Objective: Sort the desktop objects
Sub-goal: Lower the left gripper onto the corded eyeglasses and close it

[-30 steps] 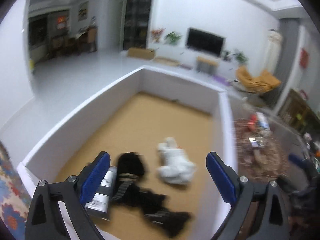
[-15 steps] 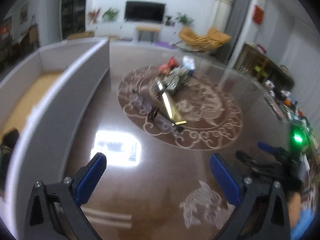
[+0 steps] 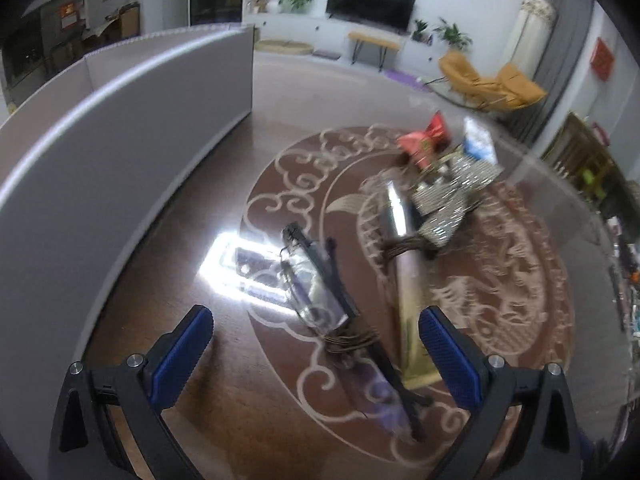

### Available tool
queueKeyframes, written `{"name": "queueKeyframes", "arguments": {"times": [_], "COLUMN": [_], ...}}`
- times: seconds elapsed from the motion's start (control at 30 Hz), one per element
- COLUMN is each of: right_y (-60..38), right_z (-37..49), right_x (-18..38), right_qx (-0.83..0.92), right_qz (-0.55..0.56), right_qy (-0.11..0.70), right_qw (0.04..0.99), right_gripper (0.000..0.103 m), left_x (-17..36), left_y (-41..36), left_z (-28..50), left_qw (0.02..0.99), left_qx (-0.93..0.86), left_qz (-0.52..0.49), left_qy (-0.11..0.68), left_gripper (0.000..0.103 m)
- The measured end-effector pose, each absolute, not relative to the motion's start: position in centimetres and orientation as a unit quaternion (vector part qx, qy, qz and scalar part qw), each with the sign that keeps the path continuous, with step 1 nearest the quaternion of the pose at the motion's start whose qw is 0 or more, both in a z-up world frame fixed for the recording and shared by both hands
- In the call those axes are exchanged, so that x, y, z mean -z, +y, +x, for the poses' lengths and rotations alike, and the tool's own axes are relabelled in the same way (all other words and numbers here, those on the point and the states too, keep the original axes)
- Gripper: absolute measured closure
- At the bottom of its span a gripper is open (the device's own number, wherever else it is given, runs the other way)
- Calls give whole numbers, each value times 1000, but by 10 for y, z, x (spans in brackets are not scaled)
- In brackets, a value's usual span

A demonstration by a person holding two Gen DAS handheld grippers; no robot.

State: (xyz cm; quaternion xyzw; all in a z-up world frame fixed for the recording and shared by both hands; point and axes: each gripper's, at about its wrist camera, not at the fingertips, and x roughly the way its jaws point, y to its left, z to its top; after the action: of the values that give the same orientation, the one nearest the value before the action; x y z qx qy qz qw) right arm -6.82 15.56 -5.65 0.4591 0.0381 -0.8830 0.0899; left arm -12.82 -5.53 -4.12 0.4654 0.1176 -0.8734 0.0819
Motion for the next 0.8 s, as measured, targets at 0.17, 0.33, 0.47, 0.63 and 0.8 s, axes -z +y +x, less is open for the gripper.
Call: {"name": "queueKeyframes", "arguments": {"times": [0.17,0.33,0.47,0.63,0.8], "right_y": [158,155,152,151,151], "right_z": [-67,-67,-66,-66,-66], "right_x": [54,55,56,56,56], "right_qx": [884,883,881,881,881], "right_qz": [457,460,463,463,463], "right_qy": [29,38,48,51,51], "right_qw": [91,86,81,80,80], "right_gripper": [0,0,0,0,0], "left_x": [50,52,52,50,50], "left_y": [-51,-44,-46,-48,-48], "left_z": [-127,-130,-130,-132,-137], "left_qw": [85,74,57,38,25], "left_qx": [878,881,882,880,876], "left_qz": [462,466,468,472,481], "left_qy": [92,37,30,19,12], "left_gripper": [0,0,0,0,0]}}
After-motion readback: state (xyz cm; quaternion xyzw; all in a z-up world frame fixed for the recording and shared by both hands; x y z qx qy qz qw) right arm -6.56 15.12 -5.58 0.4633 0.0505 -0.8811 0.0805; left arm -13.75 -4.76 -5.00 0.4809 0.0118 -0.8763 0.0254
